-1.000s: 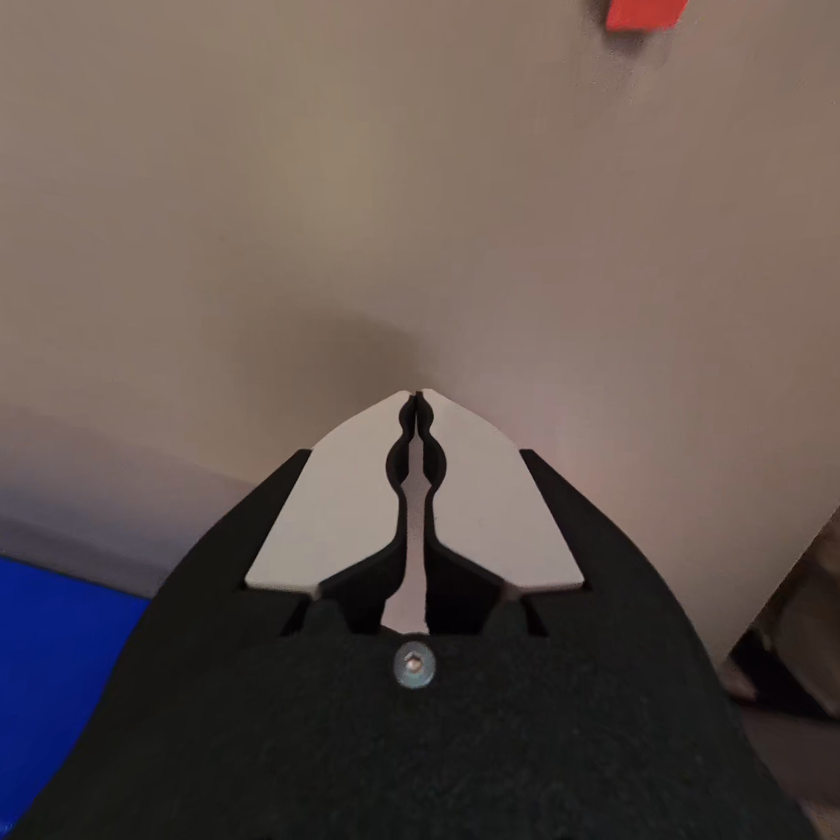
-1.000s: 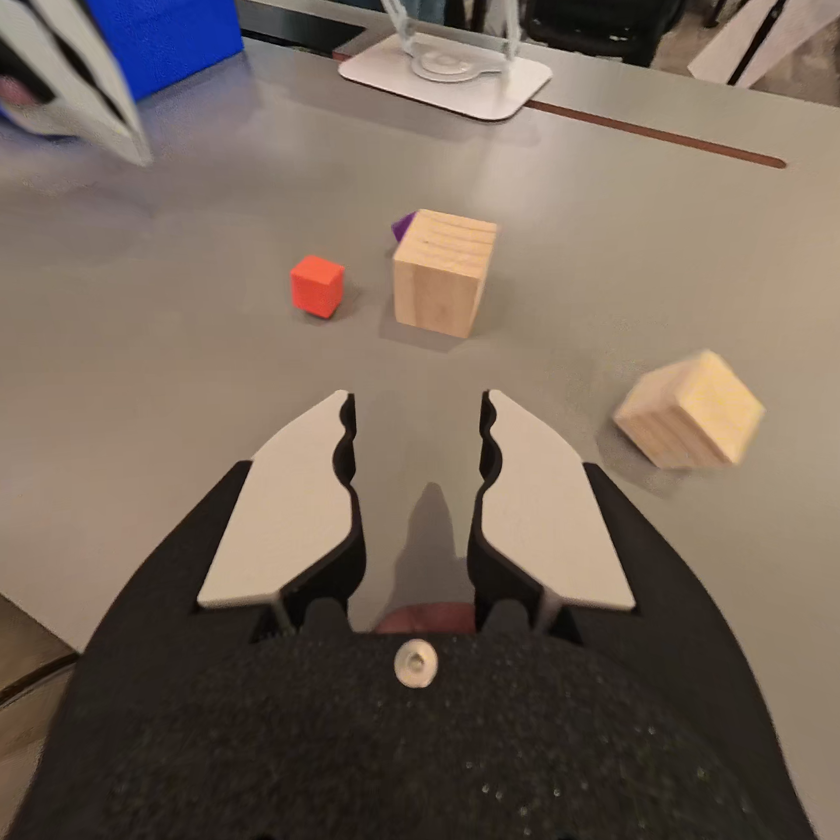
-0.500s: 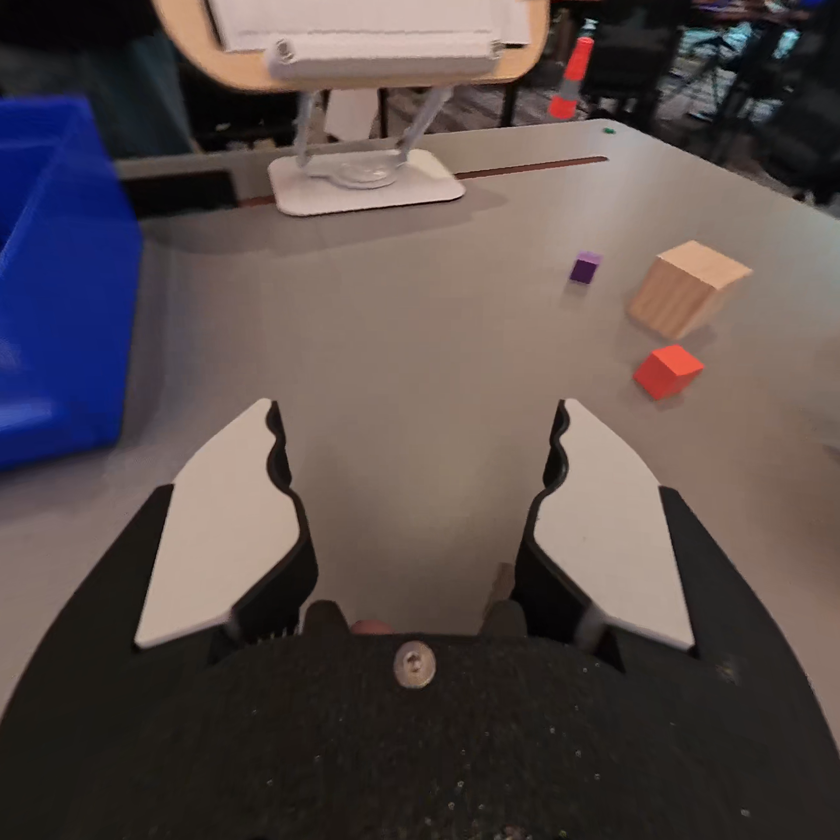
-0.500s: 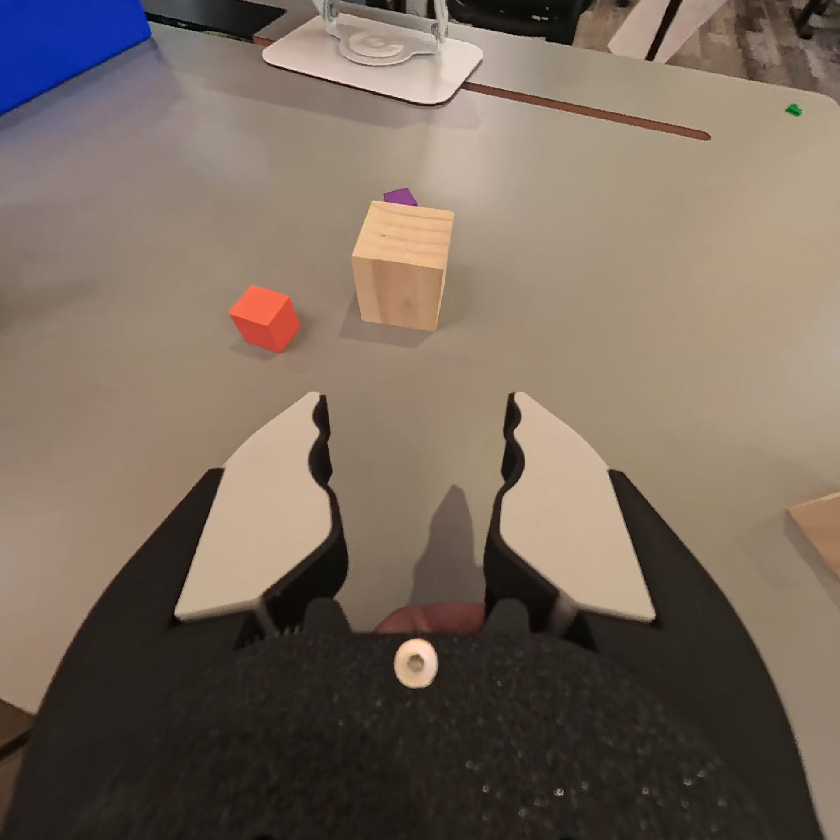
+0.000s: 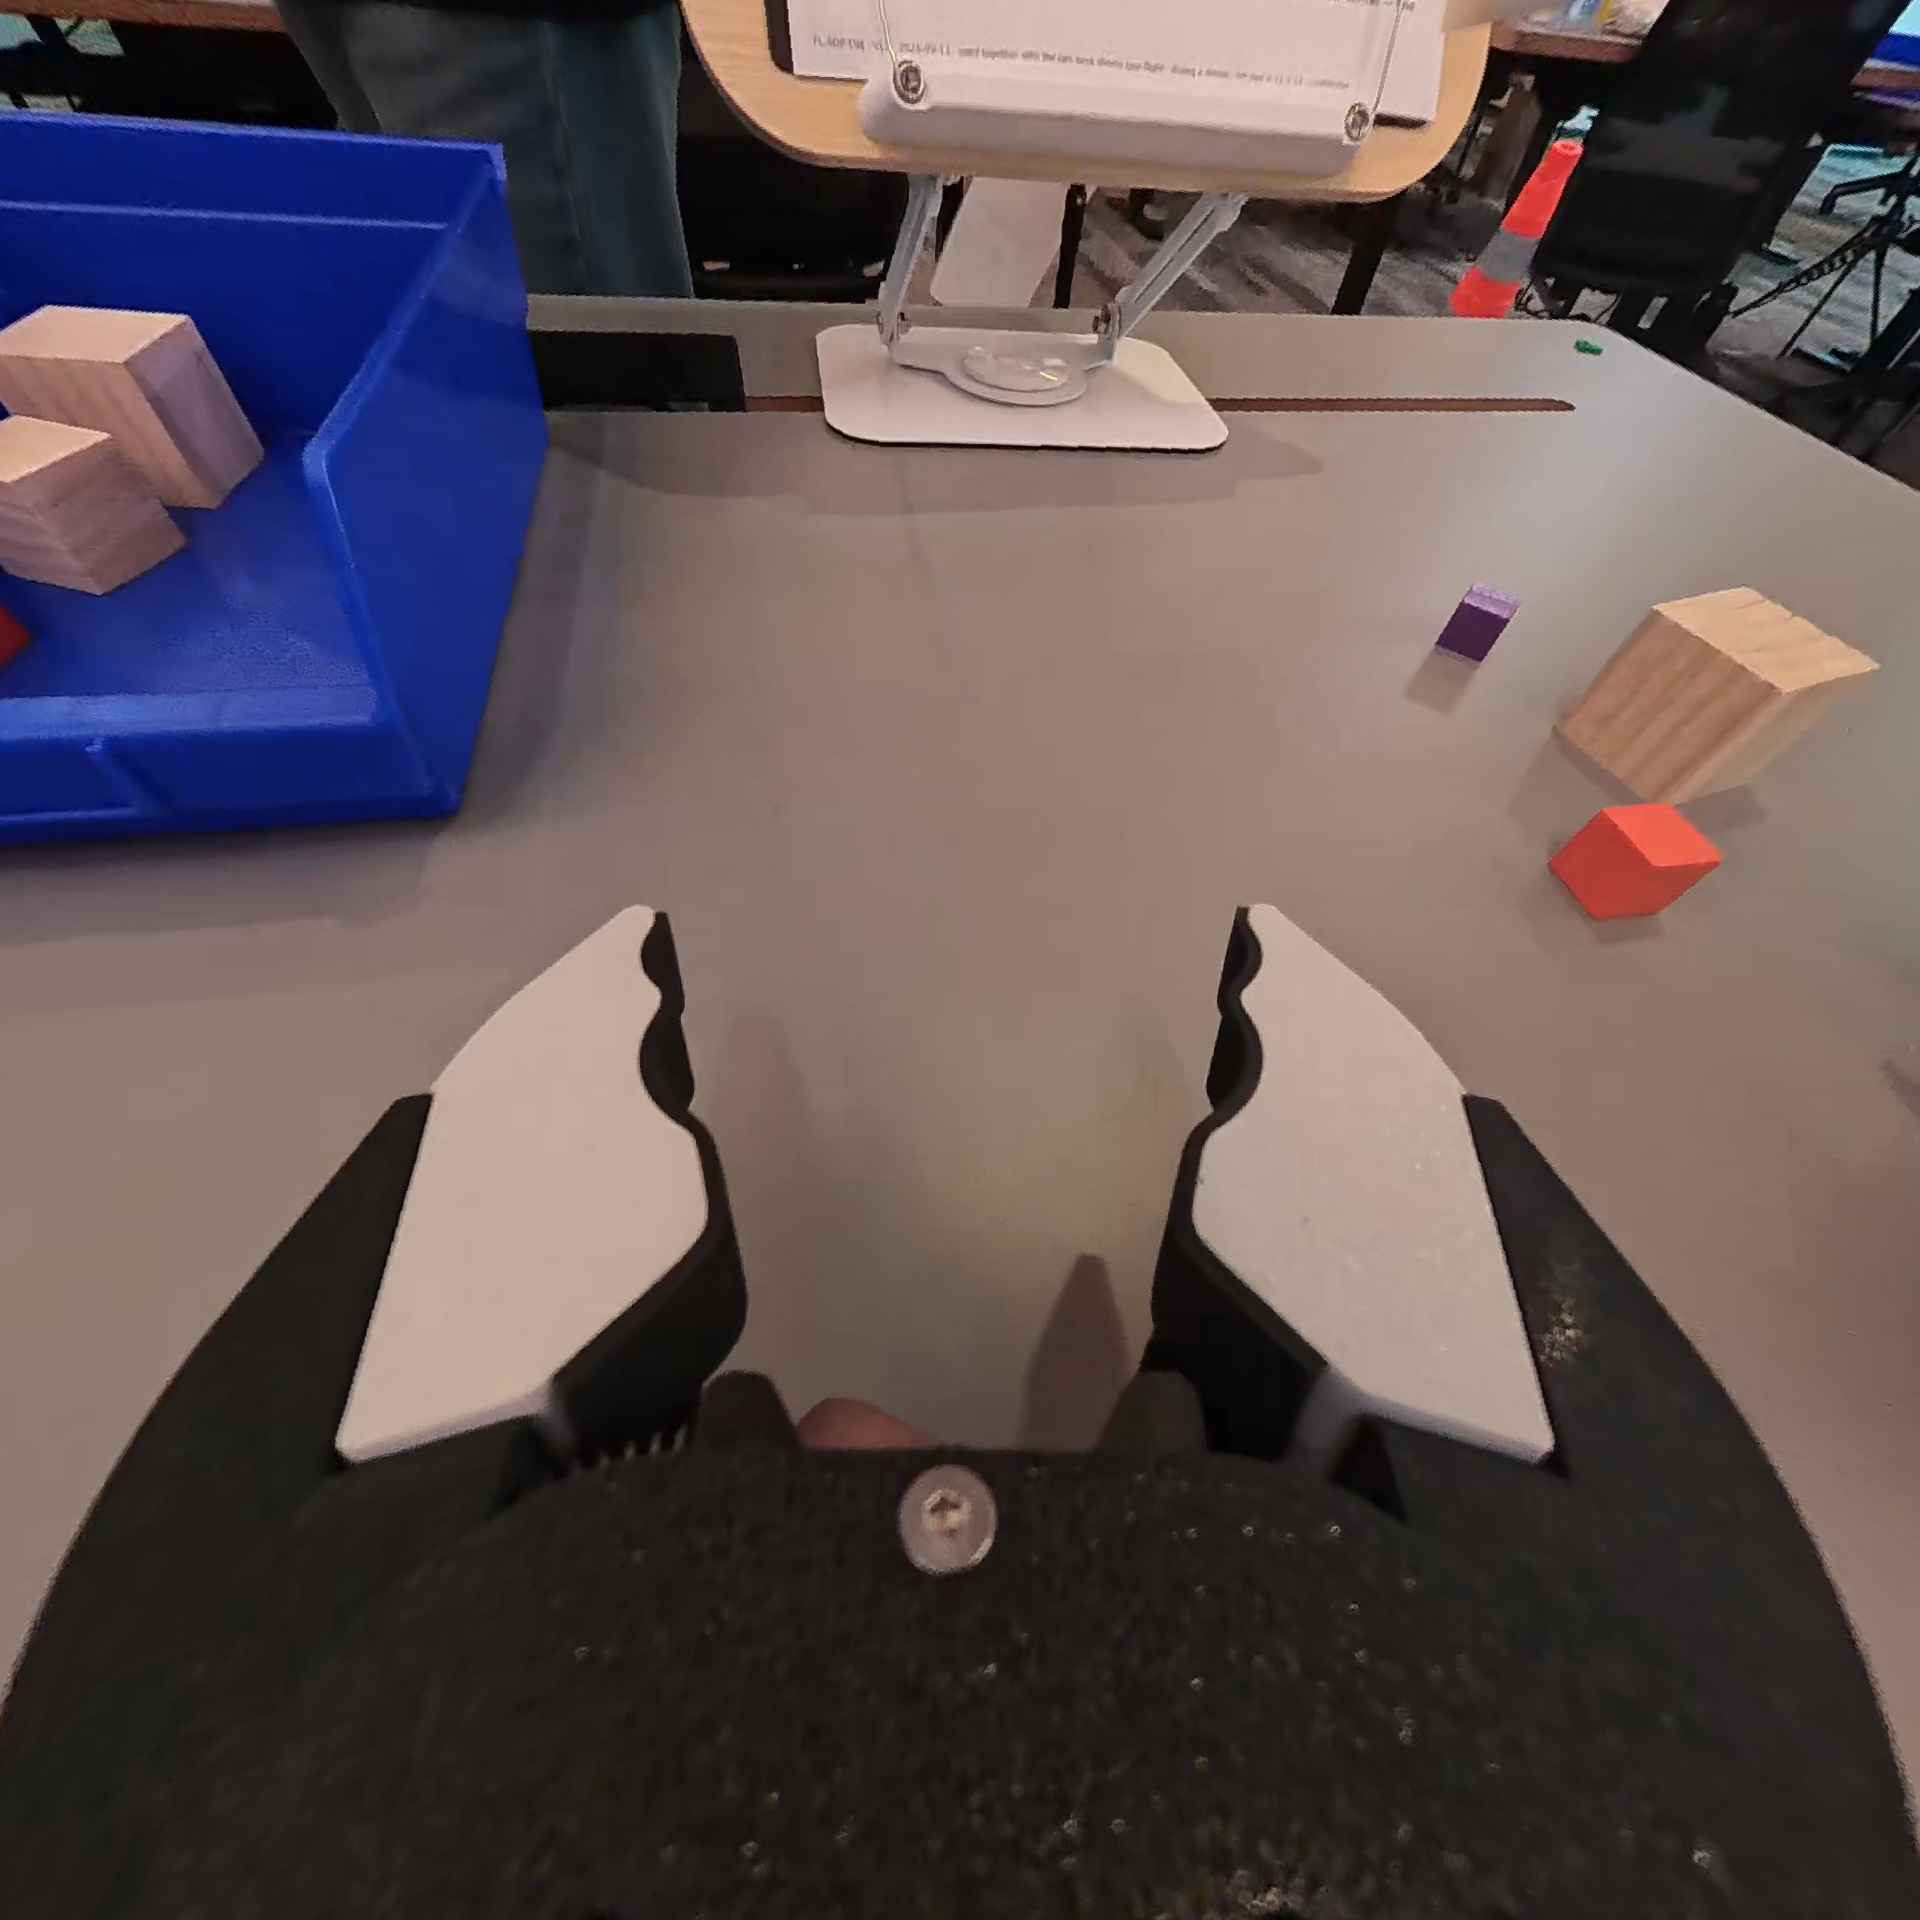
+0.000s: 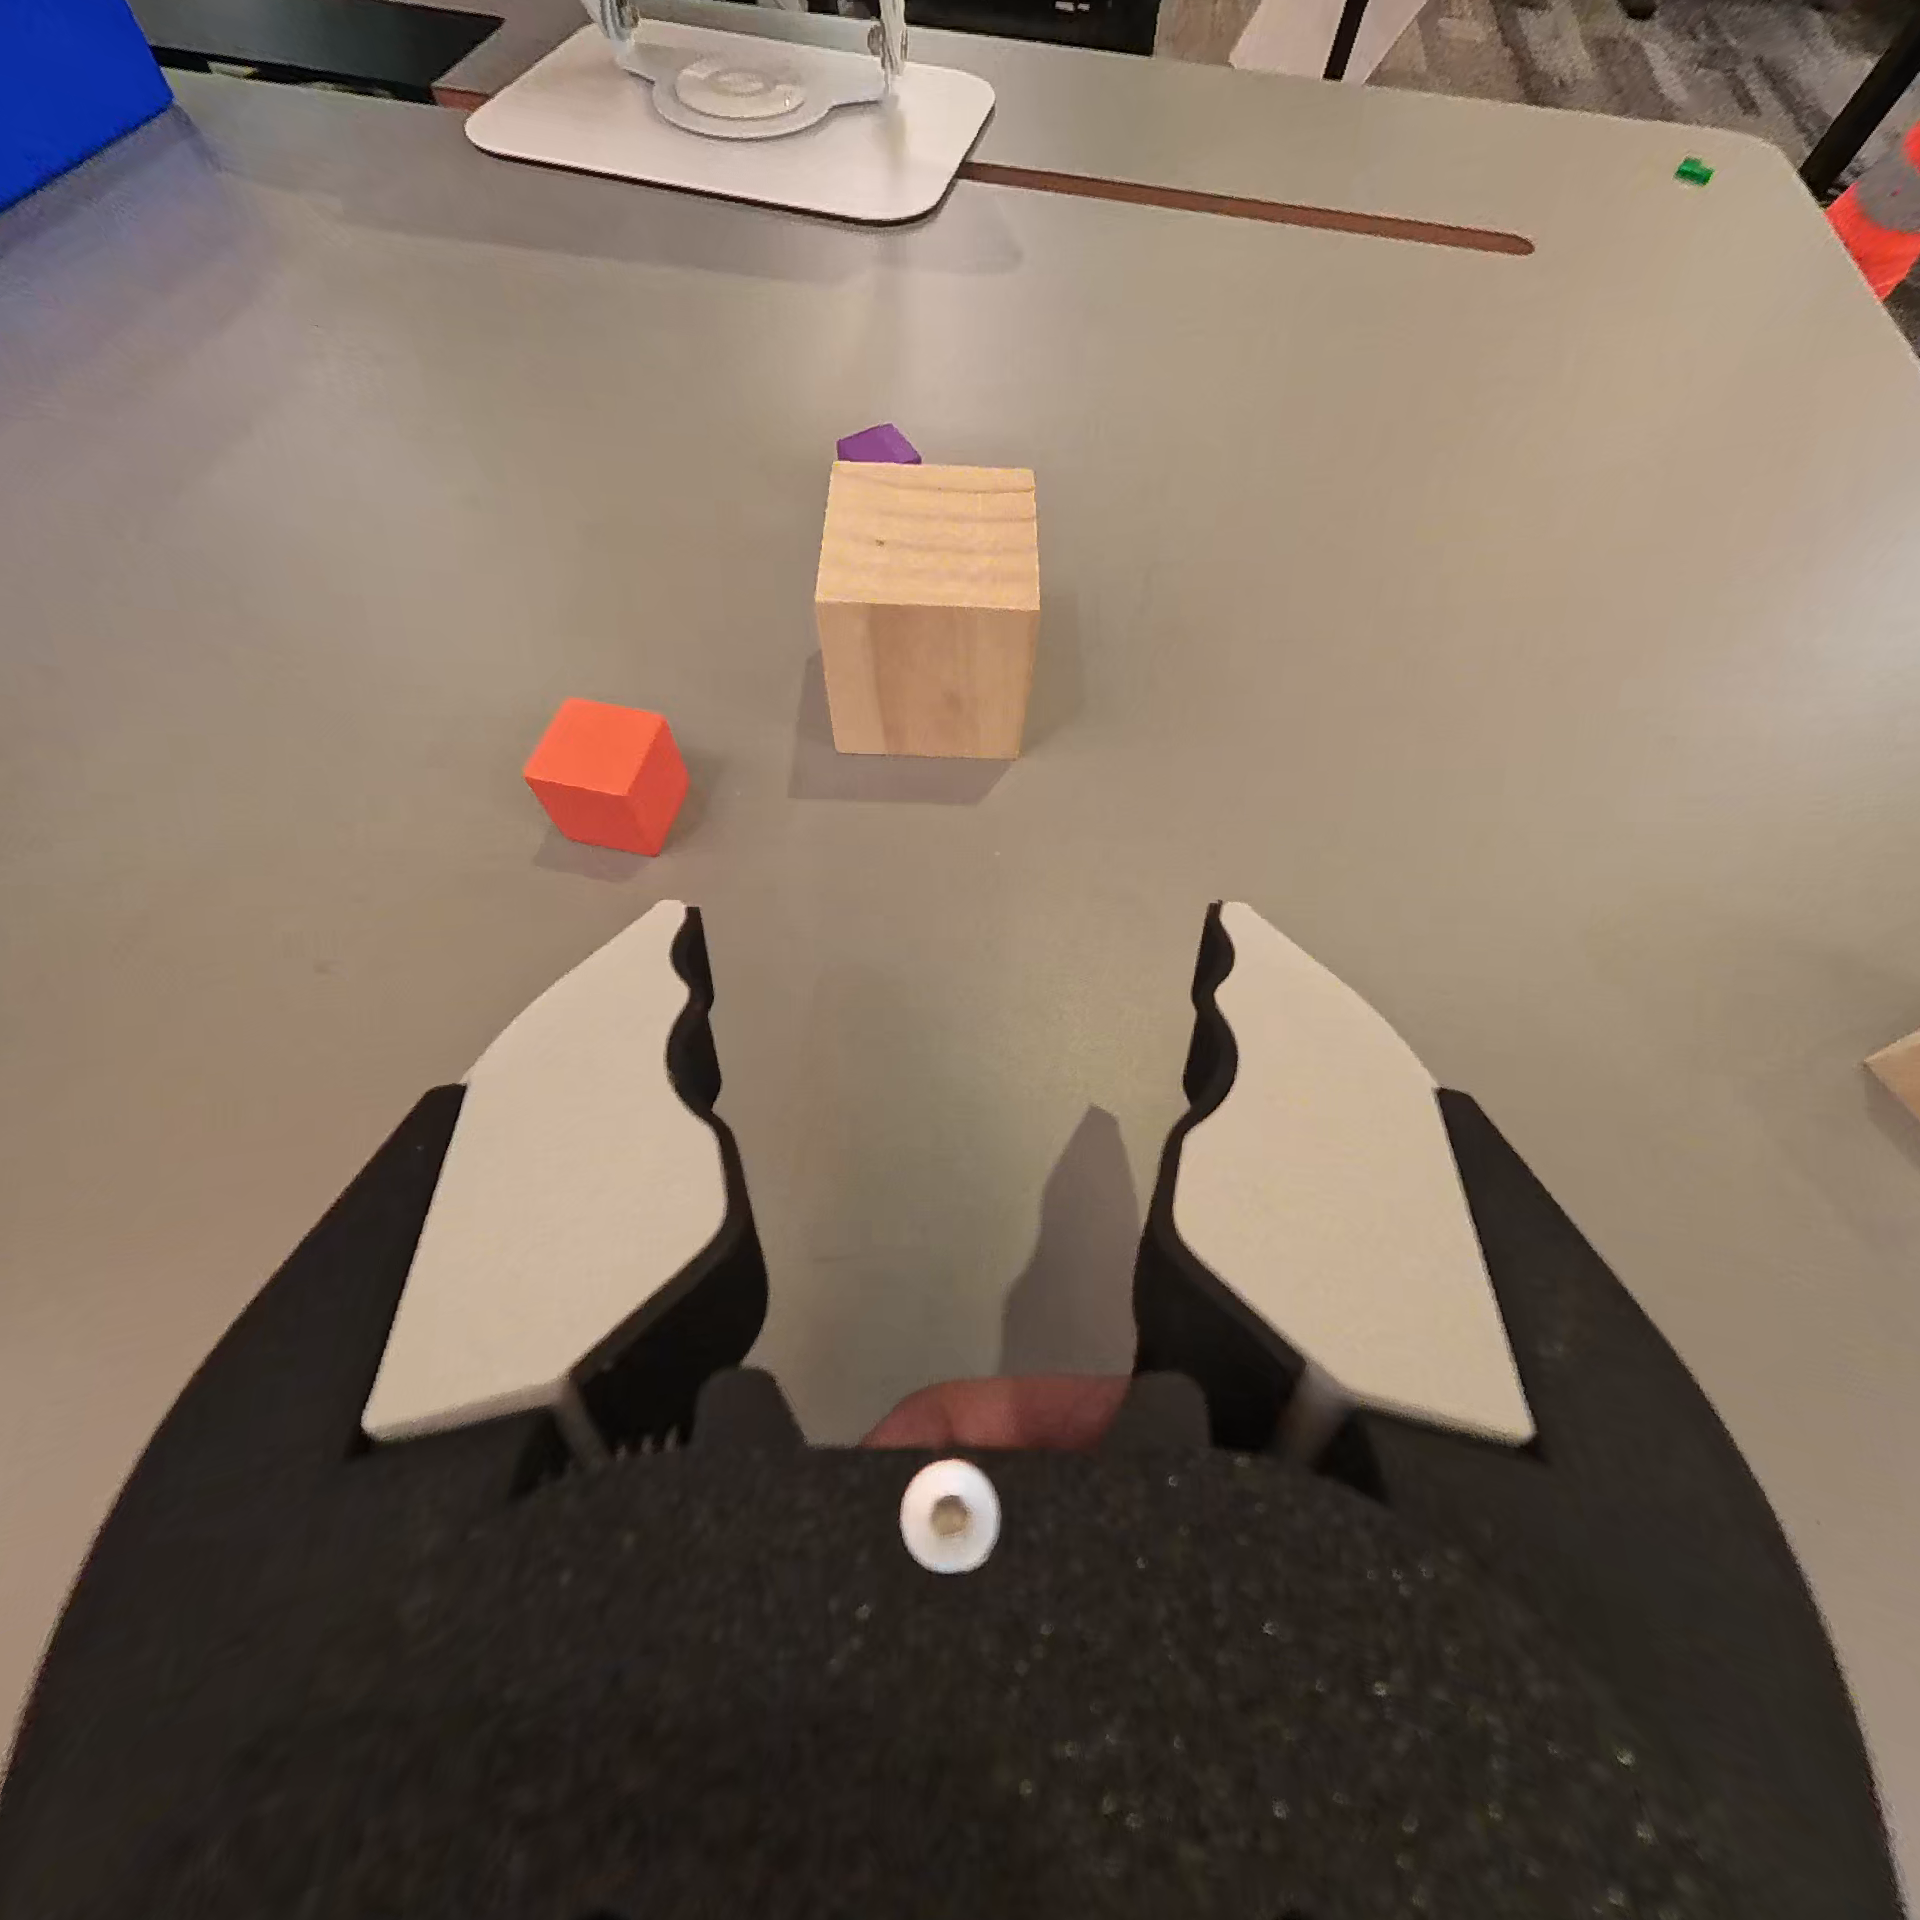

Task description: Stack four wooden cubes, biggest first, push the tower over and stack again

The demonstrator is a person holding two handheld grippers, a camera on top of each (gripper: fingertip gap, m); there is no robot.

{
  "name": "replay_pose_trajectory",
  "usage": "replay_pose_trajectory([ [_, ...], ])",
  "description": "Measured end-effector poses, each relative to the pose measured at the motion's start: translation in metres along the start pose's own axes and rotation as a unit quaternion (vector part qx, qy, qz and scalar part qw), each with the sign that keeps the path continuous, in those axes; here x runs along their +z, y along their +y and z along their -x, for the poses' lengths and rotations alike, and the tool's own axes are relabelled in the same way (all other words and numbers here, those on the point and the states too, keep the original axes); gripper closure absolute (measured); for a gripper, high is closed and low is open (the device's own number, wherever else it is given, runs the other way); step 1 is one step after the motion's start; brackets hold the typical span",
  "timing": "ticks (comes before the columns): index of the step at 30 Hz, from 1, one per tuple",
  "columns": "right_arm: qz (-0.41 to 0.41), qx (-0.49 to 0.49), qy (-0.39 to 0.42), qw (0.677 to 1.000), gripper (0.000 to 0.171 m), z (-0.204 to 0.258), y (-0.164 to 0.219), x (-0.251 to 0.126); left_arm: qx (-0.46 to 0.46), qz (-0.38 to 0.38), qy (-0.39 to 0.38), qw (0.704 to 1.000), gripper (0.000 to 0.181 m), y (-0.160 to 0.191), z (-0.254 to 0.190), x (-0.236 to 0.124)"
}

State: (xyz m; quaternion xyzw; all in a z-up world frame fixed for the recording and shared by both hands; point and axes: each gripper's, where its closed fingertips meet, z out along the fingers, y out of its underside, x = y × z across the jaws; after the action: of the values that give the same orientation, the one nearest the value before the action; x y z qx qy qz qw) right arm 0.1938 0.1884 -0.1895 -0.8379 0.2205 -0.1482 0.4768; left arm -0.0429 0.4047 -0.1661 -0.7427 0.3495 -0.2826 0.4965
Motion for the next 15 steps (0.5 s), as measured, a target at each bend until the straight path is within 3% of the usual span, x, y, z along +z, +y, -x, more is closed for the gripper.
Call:
replay_pose_trajectory([
  [15,-0.003,0.002,0.006,1.000,0.082,-0.0059,-0.0005,-0.0025,0.006,0.008,0.008,1.000,0.088,0.0050,-0.0028,-0.0019],
])
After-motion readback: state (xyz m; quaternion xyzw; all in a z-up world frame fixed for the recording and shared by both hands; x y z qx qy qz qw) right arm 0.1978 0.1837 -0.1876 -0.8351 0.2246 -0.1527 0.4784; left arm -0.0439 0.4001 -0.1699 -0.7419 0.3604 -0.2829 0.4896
